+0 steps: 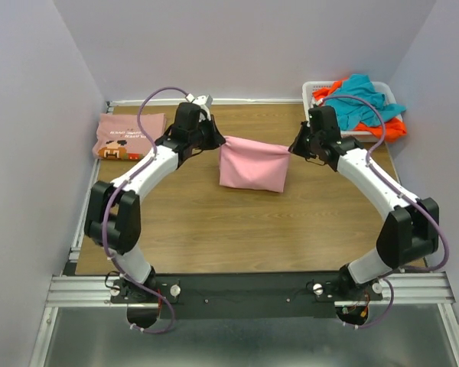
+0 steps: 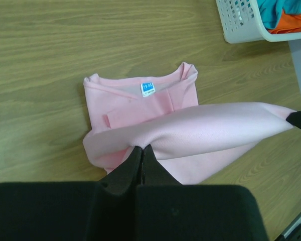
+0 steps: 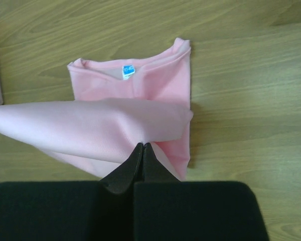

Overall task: Fold and stack the t-shirts
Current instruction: Fold the tshirt, then neatly place the folded tshirt to the corner

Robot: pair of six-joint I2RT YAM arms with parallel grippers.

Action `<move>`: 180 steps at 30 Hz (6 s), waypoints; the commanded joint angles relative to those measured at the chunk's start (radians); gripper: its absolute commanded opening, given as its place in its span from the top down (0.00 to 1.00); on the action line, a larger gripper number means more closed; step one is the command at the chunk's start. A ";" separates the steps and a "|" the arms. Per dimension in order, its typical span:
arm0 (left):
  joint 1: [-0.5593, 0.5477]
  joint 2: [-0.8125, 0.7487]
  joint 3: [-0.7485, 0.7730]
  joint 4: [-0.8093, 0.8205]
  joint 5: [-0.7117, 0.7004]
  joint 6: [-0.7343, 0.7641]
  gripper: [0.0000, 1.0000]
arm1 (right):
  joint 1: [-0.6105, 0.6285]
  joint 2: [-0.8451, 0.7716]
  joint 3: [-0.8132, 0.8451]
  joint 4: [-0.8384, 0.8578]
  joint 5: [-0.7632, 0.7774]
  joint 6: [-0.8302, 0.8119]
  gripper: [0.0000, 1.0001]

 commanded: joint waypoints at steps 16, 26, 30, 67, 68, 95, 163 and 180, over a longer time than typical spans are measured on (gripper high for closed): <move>0.056 0.450 0.395 -0.002 0.058 0.067 1.00 | -0.131 0.482 0.324 0.113 -0.115 -0.039 0.99; 0.068 0.513 0.533 -0.065 0.000 0.086 0.02 | -0.156 0.629 0.484 0.110 -0.239 -0.096 0.17; 0.057 0.444 0.496 -0.053 0.012 0.082 0.02 | -0.156 0.568 0.452 0.111 -0.316 -0.102 0.00; -0.108 0.185 -0.392 0.335 0.118 -0.053 0.02 | -0.092 0.571 -0.039 0.372 -0.546 -0.071 0.00; -0.111 0.156 -0.424 0.335 0.102 -0.059 0.02 | -0.076 0.547 -0.056 0.372 -0.532 -0.081 0.00; -0.098 -0.310 -0.614 0.209 -0.146 -0.179 0.02 | 0.043 -0.066 -0.581 0.427 -0.617 -0.012 0.00; 0.160 0.188 0.119 0.234 -0.880 0.795 1.00 | 0.040 -0.730 -0.752 0.239 0.367 -0.027 0.00; 0.290 0.220 0.298 0.136 -0.738 1.010 1.00 | 0.039 -0.681 -0.749 0.240 0.387 -0.033 0.00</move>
